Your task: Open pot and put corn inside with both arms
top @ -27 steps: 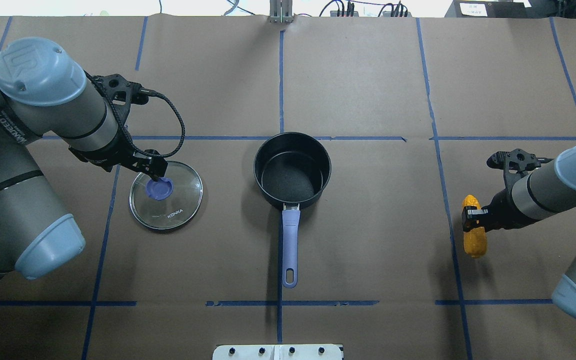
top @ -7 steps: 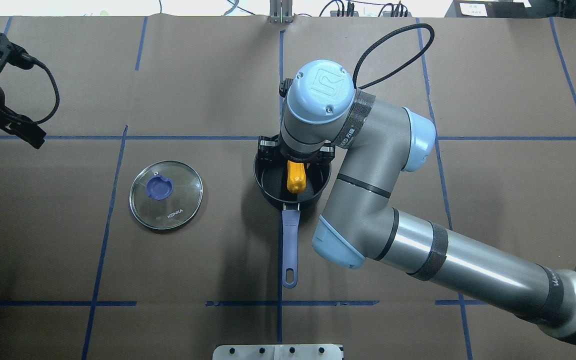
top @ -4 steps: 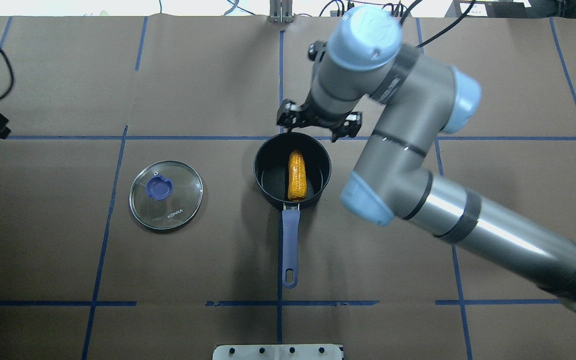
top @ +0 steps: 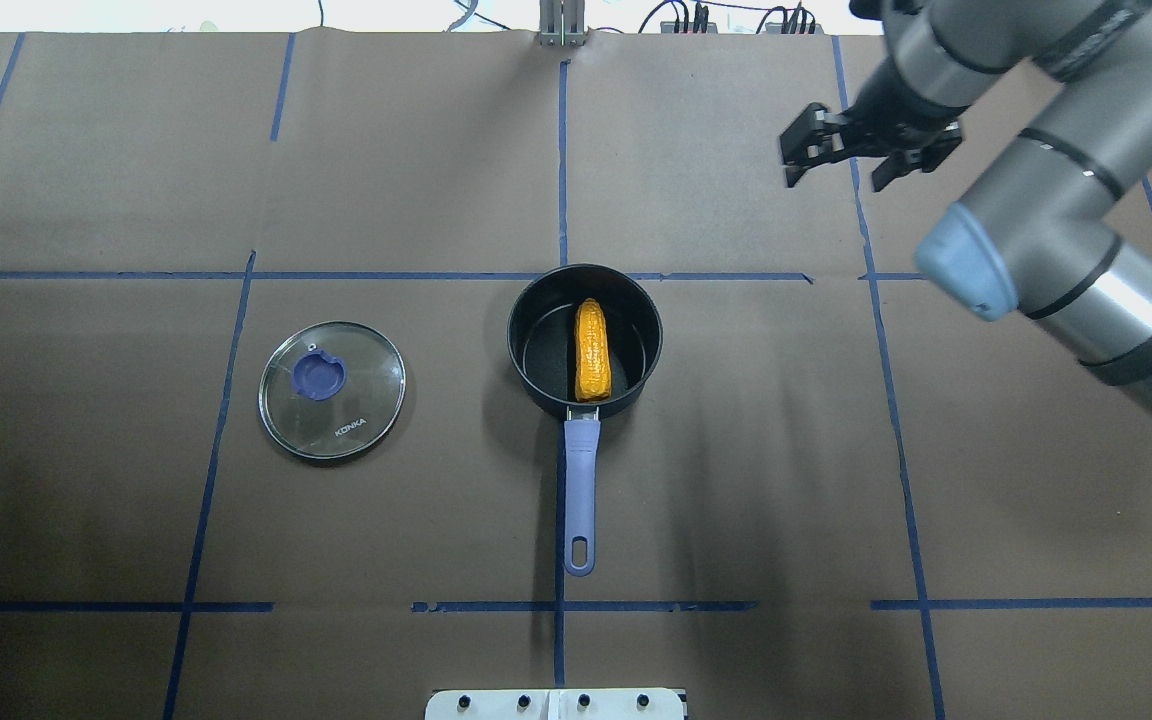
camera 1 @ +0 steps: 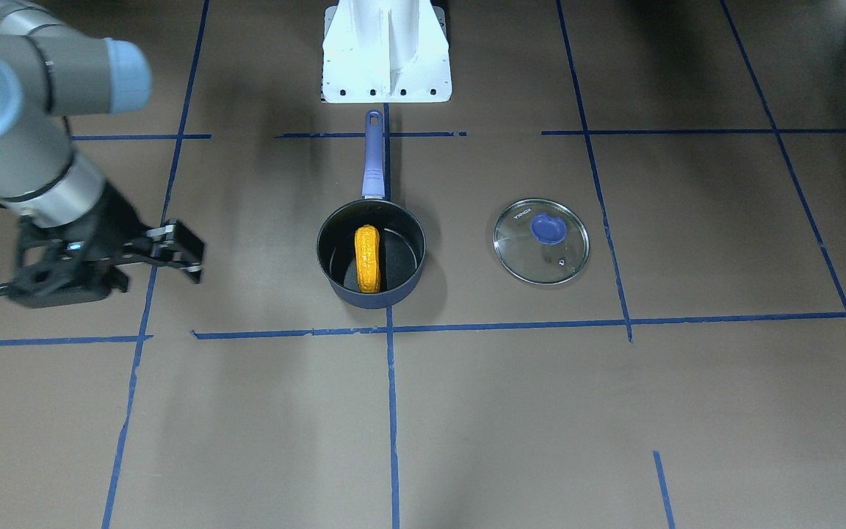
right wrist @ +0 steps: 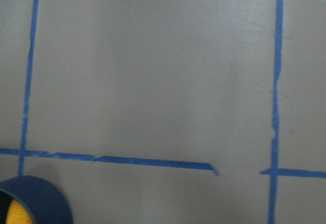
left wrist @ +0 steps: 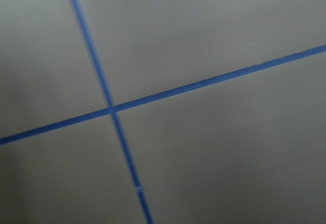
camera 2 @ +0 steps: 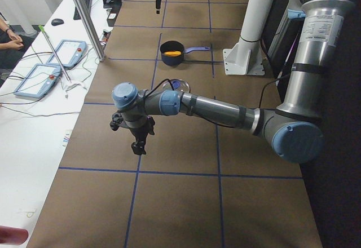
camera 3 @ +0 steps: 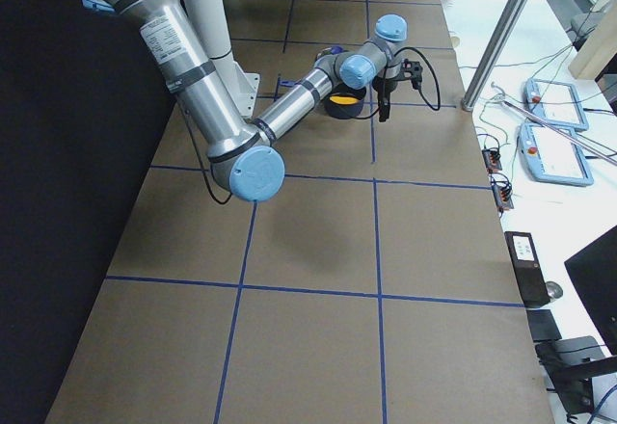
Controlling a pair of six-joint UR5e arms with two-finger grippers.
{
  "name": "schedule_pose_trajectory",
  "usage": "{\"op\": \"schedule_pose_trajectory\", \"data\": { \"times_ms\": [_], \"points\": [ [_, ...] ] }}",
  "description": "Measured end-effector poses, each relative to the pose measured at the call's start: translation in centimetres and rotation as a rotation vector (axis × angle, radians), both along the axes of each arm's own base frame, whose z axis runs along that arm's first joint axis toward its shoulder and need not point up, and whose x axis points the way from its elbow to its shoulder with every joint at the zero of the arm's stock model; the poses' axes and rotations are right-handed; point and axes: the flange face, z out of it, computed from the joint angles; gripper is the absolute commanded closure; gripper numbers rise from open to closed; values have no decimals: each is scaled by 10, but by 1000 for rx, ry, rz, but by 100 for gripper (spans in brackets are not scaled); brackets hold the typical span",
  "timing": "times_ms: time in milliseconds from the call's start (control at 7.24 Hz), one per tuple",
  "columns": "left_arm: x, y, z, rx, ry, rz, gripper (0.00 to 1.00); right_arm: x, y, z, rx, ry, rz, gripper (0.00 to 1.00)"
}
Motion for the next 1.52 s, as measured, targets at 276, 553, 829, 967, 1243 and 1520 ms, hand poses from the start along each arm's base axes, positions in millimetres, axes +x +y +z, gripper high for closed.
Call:
{"op": "schedule_pose_trajectory", "data": {
  "times_ms": [276,553,829,967,1243,1520],
  "points": [
    [-12,23,46,-12,23,-23,0,84,-17,86,26,33,-62,0],
    [-27,31,62,-34,24,-55,0,176,-24,182,41,33,-124,0],
    [-41,35,68,-52,24,-84,0,247,-19,260,19,45,-125,0],
    [-43,36,69,-56,24,-89,0,274,-4,295,1,51,-123,0],
    [-44,37,69,-58,24,-91,0,320,39,353,-32,55,-109,0],
    [-44,41,70,-60,25,-93,0,336,64,371,-44,59,-93,0]
  ]
}}
